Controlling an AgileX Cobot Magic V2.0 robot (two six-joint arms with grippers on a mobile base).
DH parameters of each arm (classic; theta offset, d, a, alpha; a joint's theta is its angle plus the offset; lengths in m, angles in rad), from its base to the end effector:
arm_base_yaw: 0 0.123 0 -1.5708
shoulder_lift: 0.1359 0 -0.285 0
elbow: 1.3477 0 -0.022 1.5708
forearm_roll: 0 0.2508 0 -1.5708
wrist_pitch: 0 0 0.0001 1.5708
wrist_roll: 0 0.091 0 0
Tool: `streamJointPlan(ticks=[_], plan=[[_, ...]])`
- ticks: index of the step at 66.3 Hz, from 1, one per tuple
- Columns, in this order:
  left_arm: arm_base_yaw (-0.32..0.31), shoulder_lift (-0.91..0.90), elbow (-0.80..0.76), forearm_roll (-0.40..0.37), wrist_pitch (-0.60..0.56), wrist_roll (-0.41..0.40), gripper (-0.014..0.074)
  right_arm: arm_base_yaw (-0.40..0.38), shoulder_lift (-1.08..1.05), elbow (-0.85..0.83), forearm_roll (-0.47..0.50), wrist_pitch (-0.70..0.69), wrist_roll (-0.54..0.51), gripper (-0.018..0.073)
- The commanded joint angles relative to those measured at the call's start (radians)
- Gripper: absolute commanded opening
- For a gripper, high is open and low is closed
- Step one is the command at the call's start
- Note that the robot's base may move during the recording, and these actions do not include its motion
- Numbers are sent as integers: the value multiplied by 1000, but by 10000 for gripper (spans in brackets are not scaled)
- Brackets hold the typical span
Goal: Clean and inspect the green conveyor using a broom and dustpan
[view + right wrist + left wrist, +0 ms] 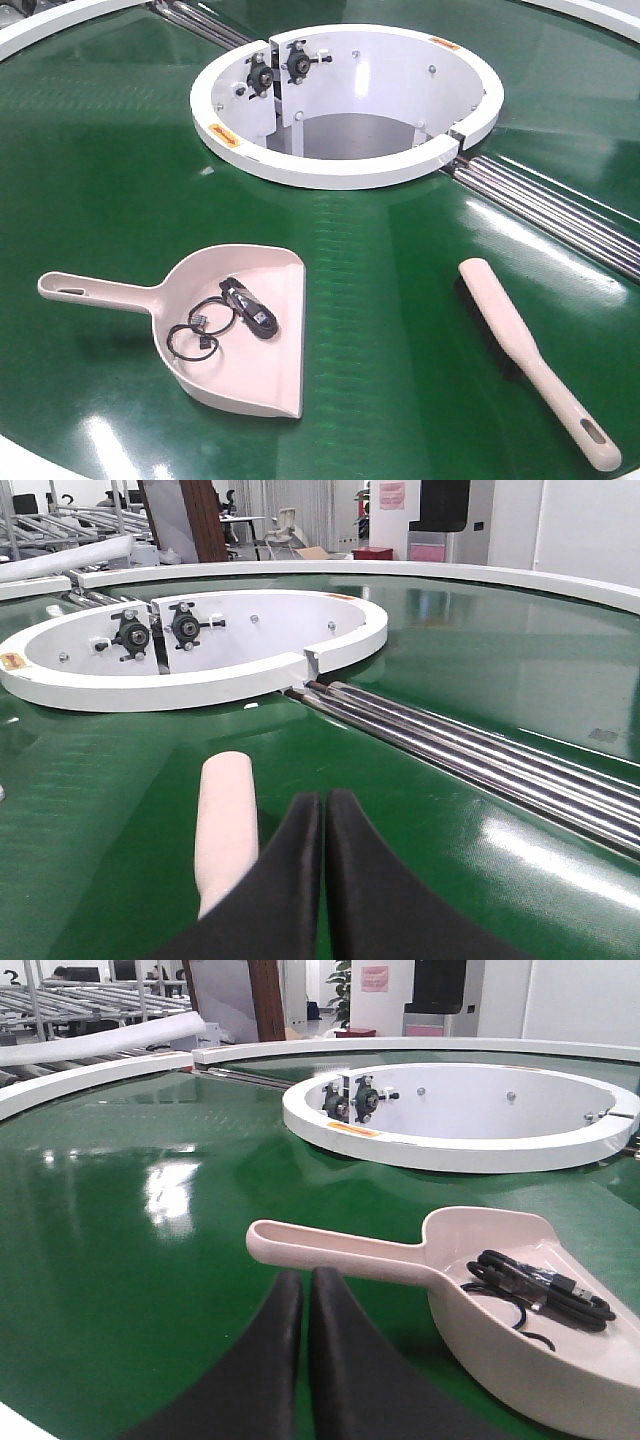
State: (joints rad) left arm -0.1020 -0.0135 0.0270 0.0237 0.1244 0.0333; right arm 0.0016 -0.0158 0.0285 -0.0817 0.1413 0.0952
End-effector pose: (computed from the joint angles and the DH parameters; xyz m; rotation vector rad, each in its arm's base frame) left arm 0.0562 -0.0055 0.1935 0.1264 1.6166 -0.0324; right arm 0.0563 -0.0010 0.1916 0.0192 1.6370 0.0028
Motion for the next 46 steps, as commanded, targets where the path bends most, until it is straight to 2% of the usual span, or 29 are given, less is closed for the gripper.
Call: streamJointPlan(ticks=[1,46], plan=[[-5,-14,31,-8,-67,-11,-7,-5,-12,20,-17,-81,1,-10],[-5,-14,31,-8,-67,-11,-7,-5,-12,20,-17,-80,1,-10]])
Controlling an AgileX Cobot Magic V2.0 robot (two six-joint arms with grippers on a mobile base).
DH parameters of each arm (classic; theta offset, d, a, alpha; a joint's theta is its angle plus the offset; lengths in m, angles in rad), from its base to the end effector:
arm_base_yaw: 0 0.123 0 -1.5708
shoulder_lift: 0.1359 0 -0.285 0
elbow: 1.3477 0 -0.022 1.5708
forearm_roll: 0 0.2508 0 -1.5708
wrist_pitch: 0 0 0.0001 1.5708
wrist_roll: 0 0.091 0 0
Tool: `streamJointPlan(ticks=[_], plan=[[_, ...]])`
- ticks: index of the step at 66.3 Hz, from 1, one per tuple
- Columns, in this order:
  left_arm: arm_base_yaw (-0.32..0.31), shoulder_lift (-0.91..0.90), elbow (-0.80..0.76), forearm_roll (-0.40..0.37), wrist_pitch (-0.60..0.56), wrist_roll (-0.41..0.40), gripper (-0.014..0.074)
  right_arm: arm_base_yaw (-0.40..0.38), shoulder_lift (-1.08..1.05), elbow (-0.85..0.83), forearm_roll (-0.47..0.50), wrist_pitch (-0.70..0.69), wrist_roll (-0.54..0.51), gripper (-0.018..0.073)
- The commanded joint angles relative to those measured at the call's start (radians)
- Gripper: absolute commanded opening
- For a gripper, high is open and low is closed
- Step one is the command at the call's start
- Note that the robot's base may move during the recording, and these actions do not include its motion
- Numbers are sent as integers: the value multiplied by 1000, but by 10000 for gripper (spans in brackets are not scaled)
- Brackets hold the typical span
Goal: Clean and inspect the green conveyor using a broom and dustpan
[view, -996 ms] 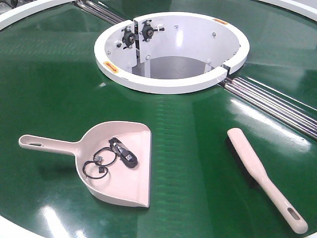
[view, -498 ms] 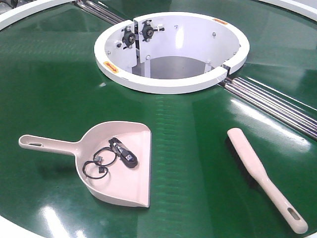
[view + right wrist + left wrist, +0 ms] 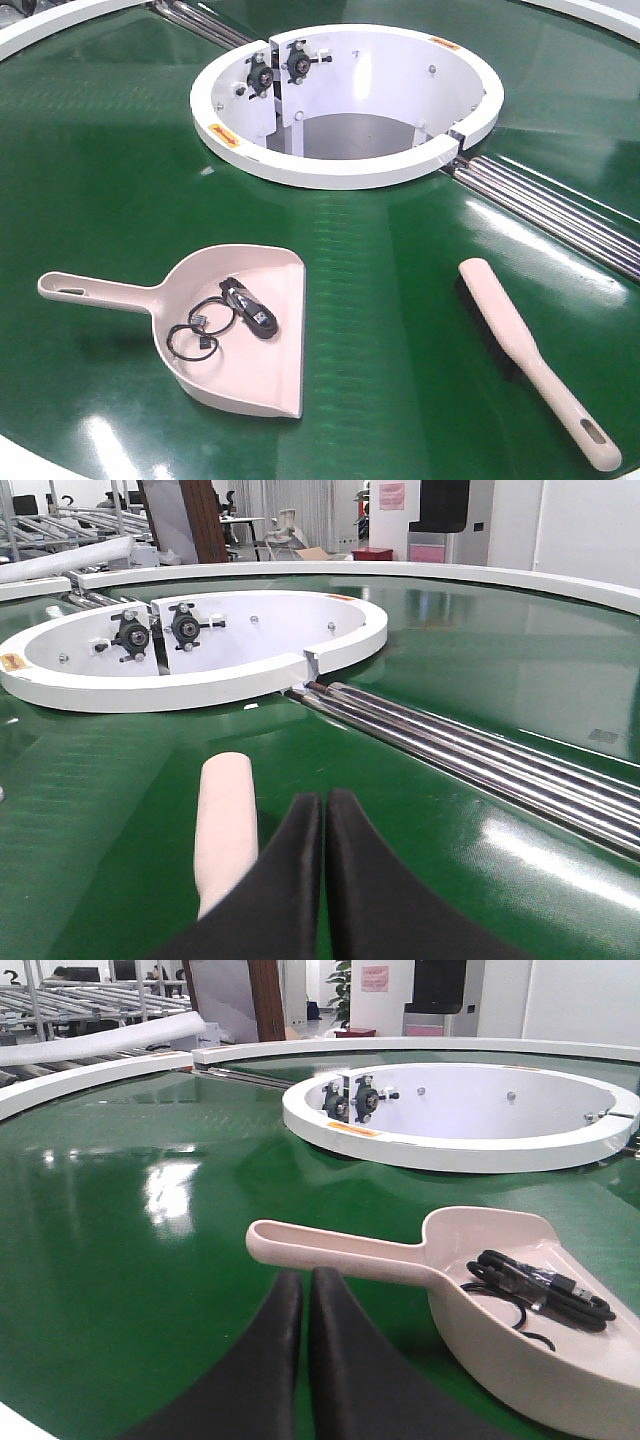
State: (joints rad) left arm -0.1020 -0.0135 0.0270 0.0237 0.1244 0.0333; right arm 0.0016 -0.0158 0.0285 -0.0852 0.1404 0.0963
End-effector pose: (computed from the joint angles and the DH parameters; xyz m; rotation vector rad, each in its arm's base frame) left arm 0.0562 -0.0055 0.1935 0.1264 1.6166 -0.0324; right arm 0.0563 -0.0010 0.1917 0.0176 1.6361 0.0006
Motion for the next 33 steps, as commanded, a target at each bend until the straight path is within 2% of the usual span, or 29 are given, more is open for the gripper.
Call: streamJointPlan(ticks=[1,33], plan=[[-5,-14,31,-8,-67,-11,-7,-5,-12,20,-13,-79,0,-10],[-5,-14,31,-8,-67,-11,-7,-5,-12,20,-13,-79,0,-10]])
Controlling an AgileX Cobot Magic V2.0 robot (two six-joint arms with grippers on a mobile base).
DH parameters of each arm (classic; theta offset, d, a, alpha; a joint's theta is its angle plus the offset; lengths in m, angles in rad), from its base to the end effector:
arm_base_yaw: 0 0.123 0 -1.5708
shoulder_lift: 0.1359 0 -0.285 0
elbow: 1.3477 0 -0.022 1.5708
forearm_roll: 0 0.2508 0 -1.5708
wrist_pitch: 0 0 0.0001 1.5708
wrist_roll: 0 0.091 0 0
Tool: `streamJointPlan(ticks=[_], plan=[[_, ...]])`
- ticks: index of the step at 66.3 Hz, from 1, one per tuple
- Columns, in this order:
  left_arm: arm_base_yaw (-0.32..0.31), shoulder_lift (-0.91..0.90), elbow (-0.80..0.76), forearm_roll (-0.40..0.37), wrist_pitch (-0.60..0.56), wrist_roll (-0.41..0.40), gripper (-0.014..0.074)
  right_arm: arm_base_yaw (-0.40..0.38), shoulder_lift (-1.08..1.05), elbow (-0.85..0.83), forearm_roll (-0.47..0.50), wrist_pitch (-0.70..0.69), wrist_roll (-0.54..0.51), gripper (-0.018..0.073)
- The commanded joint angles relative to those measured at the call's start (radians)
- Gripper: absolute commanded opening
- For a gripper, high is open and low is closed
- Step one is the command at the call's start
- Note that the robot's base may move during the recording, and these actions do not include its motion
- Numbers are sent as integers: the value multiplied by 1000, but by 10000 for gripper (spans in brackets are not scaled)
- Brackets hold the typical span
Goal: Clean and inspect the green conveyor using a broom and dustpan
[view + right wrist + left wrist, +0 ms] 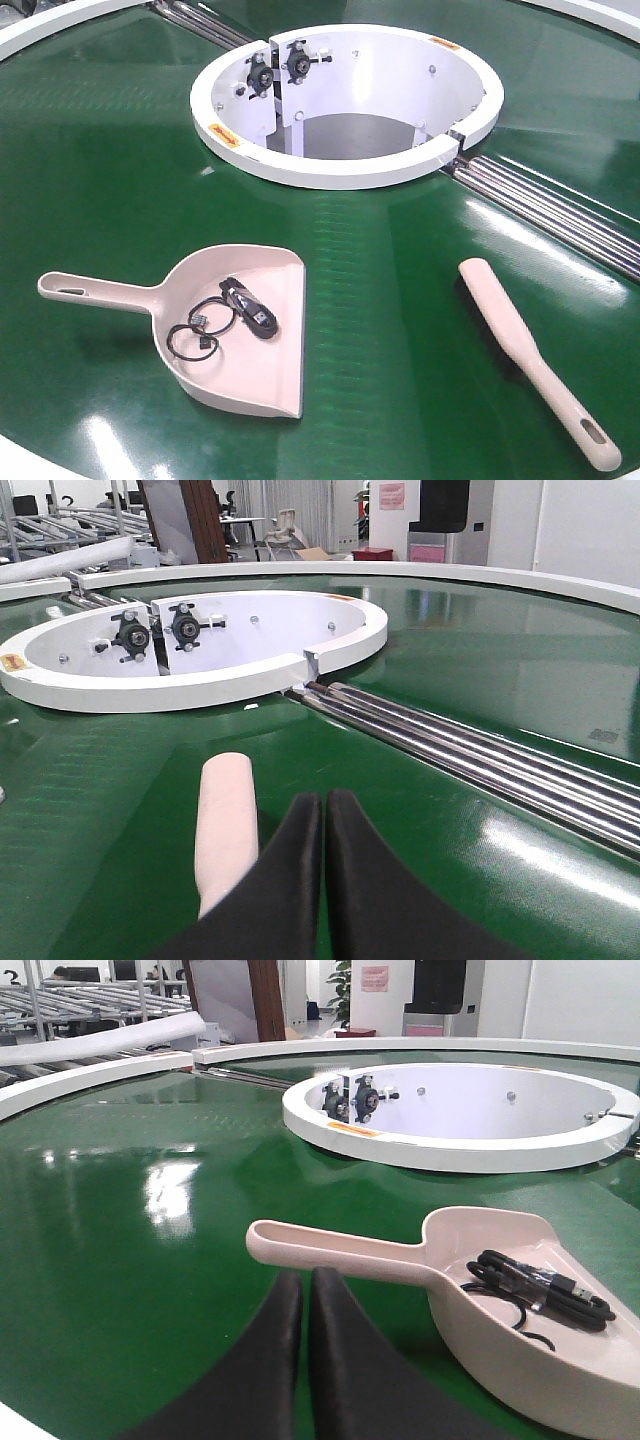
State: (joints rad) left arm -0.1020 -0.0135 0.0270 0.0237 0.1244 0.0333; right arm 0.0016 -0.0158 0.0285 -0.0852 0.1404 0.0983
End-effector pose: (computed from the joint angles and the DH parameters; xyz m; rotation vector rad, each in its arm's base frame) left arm 0.0562 -0.0055 0.1935 0.1264 1.6166 -0.0324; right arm 0.0563 -0.0010 0.1917 0.0192 1.6361 0.0022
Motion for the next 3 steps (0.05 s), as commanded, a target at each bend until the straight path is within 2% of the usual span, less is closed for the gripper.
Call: streamJointPlan(ticks=[1,3], plan=[[-5,-14,31,-8,-67,-11,-7,-5,-12,20,-13,-78,-2,-10],[-5,-14,31,-8,-67,-11,-7,-5,-12,20,-13,-78,-2,-10]])
